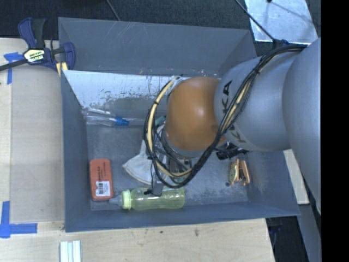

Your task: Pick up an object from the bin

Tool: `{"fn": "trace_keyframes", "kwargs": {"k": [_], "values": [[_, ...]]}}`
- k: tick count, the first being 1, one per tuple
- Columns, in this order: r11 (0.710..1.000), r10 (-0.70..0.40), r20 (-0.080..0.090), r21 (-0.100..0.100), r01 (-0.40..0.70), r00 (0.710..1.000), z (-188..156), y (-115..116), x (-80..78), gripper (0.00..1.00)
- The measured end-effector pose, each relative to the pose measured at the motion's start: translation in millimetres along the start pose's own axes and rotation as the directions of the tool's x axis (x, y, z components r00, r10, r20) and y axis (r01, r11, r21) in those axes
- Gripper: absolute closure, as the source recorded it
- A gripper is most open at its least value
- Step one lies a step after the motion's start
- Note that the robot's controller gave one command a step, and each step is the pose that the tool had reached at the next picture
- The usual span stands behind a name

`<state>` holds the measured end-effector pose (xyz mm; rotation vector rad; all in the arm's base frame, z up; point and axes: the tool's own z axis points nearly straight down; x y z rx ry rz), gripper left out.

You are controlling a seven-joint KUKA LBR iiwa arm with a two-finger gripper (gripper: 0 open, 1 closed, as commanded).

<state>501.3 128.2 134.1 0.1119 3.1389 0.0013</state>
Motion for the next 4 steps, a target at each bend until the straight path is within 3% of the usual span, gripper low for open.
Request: {"fn": "trace_keyframes", "kwargs": {"k": [1, 2, 3, 4], "values": [[1.000, 0.001, 0.000, 0.000, -0.001, 1.000, 0, 0, -0.1, 0.00], [1.000, 0.002, 0.012, -0.004, -0.002, 1.000, 42, -13, -20.9, 0.00], [0.997, 0.075, 0.029, -0.011, -0.075, 0.997, 56, -25, -10.2, 1.00], [0.997, 0.076, 0.029, -0.011, -0.076, 0.997, 56, -25, -10.2, 1.00]]}}
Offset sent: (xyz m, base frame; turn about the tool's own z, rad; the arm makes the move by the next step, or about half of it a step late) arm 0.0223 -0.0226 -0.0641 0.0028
